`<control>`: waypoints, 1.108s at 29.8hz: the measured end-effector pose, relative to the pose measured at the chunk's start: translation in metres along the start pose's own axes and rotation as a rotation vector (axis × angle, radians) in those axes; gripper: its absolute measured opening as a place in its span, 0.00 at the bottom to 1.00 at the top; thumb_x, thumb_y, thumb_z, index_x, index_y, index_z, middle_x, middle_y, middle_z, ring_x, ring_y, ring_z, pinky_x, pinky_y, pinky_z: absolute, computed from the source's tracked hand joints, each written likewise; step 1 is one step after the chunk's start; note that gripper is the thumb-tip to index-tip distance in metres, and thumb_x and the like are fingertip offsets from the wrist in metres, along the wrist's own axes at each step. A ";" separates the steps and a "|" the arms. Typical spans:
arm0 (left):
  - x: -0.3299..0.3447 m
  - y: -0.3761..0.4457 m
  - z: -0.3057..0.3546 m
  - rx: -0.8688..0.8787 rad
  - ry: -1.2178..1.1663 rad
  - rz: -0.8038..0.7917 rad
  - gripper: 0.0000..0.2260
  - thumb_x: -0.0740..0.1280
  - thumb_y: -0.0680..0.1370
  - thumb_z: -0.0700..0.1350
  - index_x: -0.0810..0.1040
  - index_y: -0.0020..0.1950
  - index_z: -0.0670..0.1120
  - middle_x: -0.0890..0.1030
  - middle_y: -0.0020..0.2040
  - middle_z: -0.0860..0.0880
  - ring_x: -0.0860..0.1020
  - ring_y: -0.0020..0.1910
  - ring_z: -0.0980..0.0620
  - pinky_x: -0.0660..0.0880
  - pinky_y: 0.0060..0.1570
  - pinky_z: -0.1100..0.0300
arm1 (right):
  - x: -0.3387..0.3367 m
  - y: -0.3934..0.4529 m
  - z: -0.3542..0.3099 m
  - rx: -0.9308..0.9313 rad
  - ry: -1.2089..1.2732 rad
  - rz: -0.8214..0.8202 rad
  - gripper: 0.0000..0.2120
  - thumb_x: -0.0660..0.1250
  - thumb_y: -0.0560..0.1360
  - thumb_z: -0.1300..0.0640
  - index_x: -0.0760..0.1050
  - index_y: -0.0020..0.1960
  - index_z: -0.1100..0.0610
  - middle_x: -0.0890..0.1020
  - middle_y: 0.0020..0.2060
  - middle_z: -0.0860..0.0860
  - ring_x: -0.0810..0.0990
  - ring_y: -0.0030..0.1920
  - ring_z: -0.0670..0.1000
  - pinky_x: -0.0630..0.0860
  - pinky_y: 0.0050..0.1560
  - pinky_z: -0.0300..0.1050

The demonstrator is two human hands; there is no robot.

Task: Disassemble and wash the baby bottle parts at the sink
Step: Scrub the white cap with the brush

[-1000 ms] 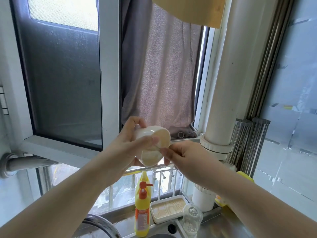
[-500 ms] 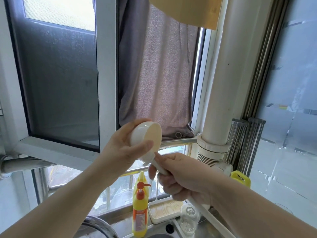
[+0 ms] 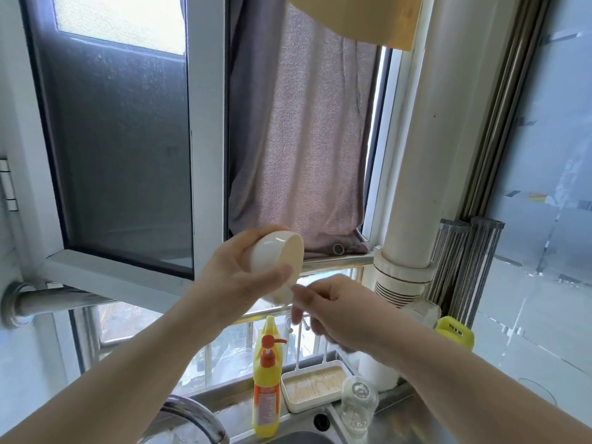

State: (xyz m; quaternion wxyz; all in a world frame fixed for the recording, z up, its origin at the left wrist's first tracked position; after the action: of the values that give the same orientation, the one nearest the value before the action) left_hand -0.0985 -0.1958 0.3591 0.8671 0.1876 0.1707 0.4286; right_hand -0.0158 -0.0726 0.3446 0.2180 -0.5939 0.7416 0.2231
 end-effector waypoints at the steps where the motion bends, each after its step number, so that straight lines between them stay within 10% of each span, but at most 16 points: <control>1: -0.001 0.000 0.001 0.031 -0.027 0.012 0.22 0.75 0.59 0.51 0.79 0.52 0.59 0.79 0.47 0.55 0.80 0.42 0.55 0.77 0.36 0.64 | 0.005 -0.003 -0.001 0.112 0.258 -0.141 0.20 0.55 0.79 0.43 0.75 0.38 0.54 0.65 0.24 0.46 0.59 0.21 0.43 0.57 0.20 0.33; 4: -0.002 0.002 0.007 0.072 -0.027 0.024 0.19 0.74 0.62 0.49 0.78 0.52 0.58 0.79 0.41 0.62 0.79 0.37 0.61 0.75 0.33 0.68 | 0.001 -0.001 -0.003 0.122 0.342 -0.162 0.21 0.54 0.79 0.42 0.75 0.39 0.55 0.64 0.25 0.47 0.59 0.23 0.44 0.58 0.21 0.34; 7: 0.002 0.002 0.005 0.008 0.005 -0.021 0.16 0.76 0.68 0.45 0.78 0.53 0.57 0.81 0.42 0.56 0.80 0.37 0.60 0.76 0.34 0.67 | -0.024 0.002 -0.013 -0.311 -0.733 0.404 0.20 0.55 0.79 0.42 0.76 0.39 0.54 0.74 0.27 0.46 0.72 0.25 0.46 0.67 0.26 0.39; 10: 0.002 0.002 0.006 -0.011 0.031 -0.013 0.17 0.74 0.68 0.43 0.77 0.54 0.57 0.80 0.45 0.53 0.81 0.40 0.60 0.78 0.35 0.67 | -0.032 -0.012 -0.023 -0.539 -1.063 0.760 0.19 0.56 0.78 0.44 0.74 0.35 0.53 0.74 0.25 0.46 0.71 0.23 0.47 0.64 0.22 0.37; 19: 0.008 -0.002 0.007 -0.028 0.067 -0.132 0.33 0.79 0.61 0.35 0.70 0.55 0.61 0.75 0.51 0.54 0.81 0.41 0.58 0.81 0.40 0.56 | -0.027 0.000 -0.006 -0.252 -0.318 0.279 0.18 0.57 0.78 0.42 0.77 0.37 0.52 0.69 0.18 0.44 0.67 0.21 0.41 0.65 0.26 0.31; 24: 0.009 -0.001 0.007 -0.210 -0.173 -0.131 0.17 0.71 0.70 0.40 0.70 0.56 0.48 0.75 0.52 0.45 0.81 0.38 0.47 0.80 0.34 0.54 | -0.026 -0.008 -0.016 -0.264 -0.484 0.182 0.17 0.57 0.78 0.43 0.73 0.35 0.47 0.75 0.23 0.41 0.72 0.26 0.39 0.67 0.29 0.31; 28: 0.013 -0.002 0.000 -0.245 -0.121 -0.104 0.20 0.74 0.63 0.46 0.77 0.54 0.52 0.79 0.48 0.45 0.82 0.37 0.51 0.79 0.35 0.58 | -0.033 -0.014 -0.018 -0.489 -1.191 0.673 0.16 0.65 0.75 0.46 0.73 0.32 0.54 0.73 0.23 0.48 0.66 0.21 0.47 0.62 0.21 0.38; 30: 0.016 -0.001 0.003 -0.219 -0.147 -0.104 0.18 0.74 0.65 0.44 0.77 0.54 0.54 0.79 0.48 0.46 0.82 0.39 0.50 0.79 0.35 0.59 | -0.029 -0.018 -0.016 -0.518 -1.122 0.711 0.18 0.58 0.78 0.47 0.73 0.34 0.54 0.72 0.24 0.47 0.65 0.22 0.47 0.61 0.21 0.39; 33: 0.018 -0.002 0.001 -0.134 -0.057 -0.074 0.19 0.78 0.64 0.43 0.78 0.50 0.58 0.79 0.47 0.49 0.81 0.41 0.51 0.80 0.36 0.58 | -0.018 -0.006 -0.004 -0.318 -0.618 0.335 0.21 0.53 0.79 0.43 0.76 0.39 0.54 0.72 0.26 0.45 0.69 0.25 0.42 0.69 0.29 0.37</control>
State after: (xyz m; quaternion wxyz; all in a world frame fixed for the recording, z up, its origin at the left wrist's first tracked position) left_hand -0.0865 -0.1825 0.3565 0.8975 0.1349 0.1240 0.4010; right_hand -0.0062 -0.0624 0.3581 0.2969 -0.3956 0.6840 0.5362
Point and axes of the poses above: each hand's wrist, its own y-axis towards the middle knuckle, its own x-axis out of the palm, z = x × y, the point moved 4 cm from there along y, towards the middle knuckle
